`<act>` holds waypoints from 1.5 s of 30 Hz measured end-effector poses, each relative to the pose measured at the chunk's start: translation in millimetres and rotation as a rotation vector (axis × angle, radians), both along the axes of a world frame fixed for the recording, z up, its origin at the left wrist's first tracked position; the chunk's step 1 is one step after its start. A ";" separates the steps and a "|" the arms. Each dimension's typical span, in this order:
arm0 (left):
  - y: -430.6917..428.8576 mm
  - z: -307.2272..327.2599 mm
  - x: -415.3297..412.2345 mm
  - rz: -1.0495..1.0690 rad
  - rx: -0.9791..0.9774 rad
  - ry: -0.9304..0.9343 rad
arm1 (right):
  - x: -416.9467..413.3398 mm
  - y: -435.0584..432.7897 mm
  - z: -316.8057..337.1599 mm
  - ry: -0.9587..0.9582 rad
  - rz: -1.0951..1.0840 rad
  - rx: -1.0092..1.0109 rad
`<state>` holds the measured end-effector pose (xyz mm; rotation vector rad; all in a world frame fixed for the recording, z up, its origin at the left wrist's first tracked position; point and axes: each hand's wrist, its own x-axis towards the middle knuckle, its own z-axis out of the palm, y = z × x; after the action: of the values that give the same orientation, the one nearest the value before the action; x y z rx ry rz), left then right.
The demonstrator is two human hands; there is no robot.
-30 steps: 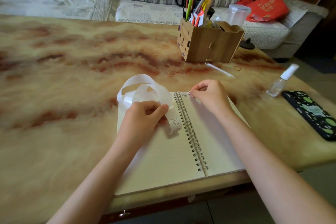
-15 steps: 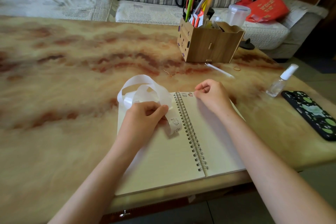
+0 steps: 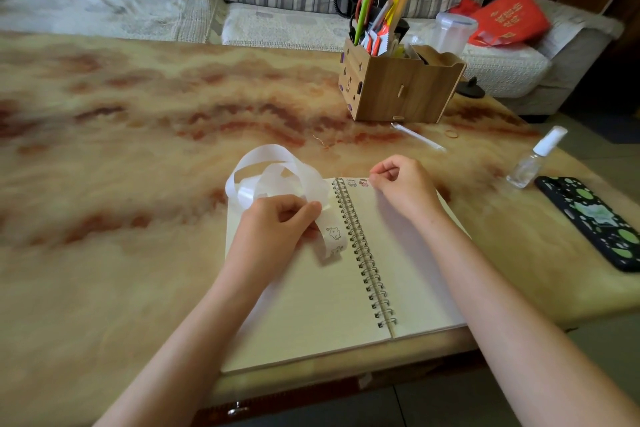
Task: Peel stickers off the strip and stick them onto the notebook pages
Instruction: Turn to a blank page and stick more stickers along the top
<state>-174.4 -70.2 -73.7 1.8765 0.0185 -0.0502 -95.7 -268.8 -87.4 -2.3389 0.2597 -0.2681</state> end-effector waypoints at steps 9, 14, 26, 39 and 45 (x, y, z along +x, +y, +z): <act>-0.7 3.0 -1.9 -0.002 -0.034 -0.006 | -0.2 0.6 0.0 0.005 -0.005 0.046; 0.8 4.0 -0.2 0.006 -0.085 -0.044 | -14.7 11.5 15.8 -0.108 0.045 0.048; 14.4 11.6 8.2 0.111 -0.121 -0.218 | -63.9 43.3 53.2 0.005 0.614 0.406; 10.1 11.7 6.2 0.093 -0.105 -0.210 | -69.6 43.1 51.1 -0.057 0.587 0.453; 6.7 17.7 3.2 0.033 -0.276 -0.098 | -67.9 44.5 49.0 -0.136 0.558 0.479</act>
<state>-171.1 -63.5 -56.0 1.6006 -0.0242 0.0599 -163.6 -224.3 -38.4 -1.8168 -0.3602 -0.0742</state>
